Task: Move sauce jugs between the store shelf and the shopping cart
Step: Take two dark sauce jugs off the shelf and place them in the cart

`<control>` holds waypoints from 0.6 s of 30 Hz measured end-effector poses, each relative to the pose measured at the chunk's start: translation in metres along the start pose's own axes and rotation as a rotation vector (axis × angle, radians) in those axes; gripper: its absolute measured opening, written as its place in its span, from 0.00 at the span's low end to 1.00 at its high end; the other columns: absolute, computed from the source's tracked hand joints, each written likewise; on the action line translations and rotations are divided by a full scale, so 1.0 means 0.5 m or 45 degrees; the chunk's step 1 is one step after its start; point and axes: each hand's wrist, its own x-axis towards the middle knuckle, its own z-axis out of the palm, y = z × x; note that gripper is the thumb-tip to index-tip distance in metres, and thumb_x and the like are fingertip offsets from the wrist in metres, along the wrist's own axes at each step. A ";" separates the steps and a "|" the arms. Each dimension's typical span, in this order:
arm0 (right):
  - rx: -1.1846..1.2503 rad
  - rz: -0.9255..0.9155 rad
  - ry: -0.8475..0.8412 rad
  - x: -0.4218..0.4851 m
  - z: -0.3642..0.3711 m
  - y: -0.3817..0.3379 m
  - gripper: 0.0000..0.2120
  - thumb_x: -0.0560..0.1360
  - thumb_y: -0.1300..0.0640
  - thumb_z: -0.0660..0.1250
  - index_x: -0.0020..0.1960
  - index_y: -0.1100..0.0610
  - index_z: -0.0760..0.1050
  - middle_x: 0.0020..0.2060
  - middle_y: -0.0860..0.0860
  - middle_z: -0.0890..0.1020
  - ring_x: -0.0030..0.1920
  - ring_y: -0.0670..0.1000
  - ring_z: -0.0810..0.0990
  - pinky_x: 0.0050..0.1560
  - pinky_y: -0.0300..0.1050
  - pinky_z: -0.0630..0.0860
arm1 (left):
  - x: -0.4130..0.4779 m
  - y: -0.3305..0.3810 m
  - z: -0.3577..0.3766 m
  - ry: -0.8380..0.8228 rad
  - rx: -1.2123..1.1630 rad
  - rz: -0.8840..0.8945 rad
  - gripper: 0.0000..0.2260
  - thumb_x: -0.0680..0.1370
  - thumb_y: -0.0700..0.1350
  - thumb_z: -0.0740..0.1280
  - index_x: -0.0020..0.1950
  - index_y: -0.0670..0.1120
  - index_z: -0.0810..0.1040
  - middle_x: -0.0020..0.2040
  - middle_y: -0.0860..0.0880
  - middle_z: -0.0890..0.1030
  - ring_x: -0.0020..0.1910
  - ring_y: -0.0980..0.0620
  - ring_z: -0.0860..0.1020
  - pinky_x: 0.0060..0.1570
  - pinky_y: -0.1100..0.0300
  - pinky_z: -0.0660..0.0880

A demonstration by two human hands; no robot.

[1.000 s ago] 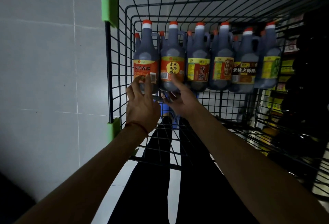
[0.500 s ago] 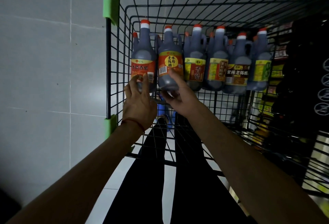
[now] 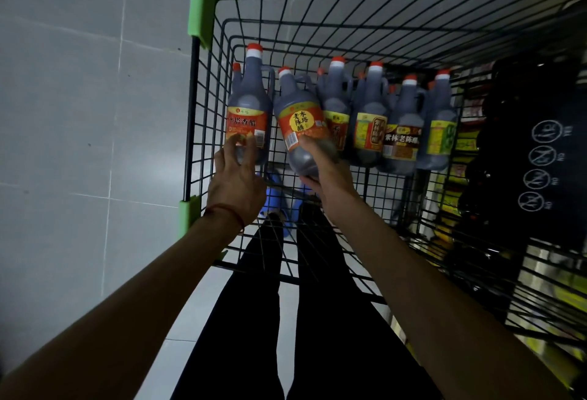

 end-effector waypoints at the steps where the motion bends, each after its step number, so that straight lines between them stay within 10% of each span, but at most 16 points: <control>1: -0.032 -0.031 -0.003 0.001 -0.013 -0.003 0.29 0.73 0.50 0.79 0.69 0.57 0.73 0.60 0.53 0.79 0.53 0.50 0.82 0.58 0.52 0.83 | 0.000 -0.001 0.001 0.002 -0.005 -0.004 0.36 0.80 0.46 0.66 0.83 0.51 0.50 0.81 0.41 0.51 0.78 0.37 0.56 0.68 0.40 0.72; 13: -0.029 -0.204 -0.084 0.023 -0.127 -0.025 0.33 0.69 0.51 0.81 0.70 0.56 0.75 0.63 0.54 0.83 0.60 0.54 0.85 0.52 0.49 0.84 | 0.029 0.029 0.022 0.081 -0.171 -0.078 0.41 0.76 0.46 0.71 0.82 0.45 0.51 0.79 0.37 0.52 0.77 0.34 0.57 0.70 0.39 0.70; 18: -0.280 -0.226 -0.220 0.038 -0.156 -0.059 0.12 0.76 0.61 0.75 0.57 0.51 0.78 0.54 0.49 0.86 0.49 0.46 0.87 0.45 0.40 0.83 | 0.053 0.050 0.020 0.103 -0.145 -0.199 0.44 0.75 0.49 0.73 0.82 0.42 0.50 0.80 0.35 0.51 0.76 0.31 0.56 0.73 0.36 0.64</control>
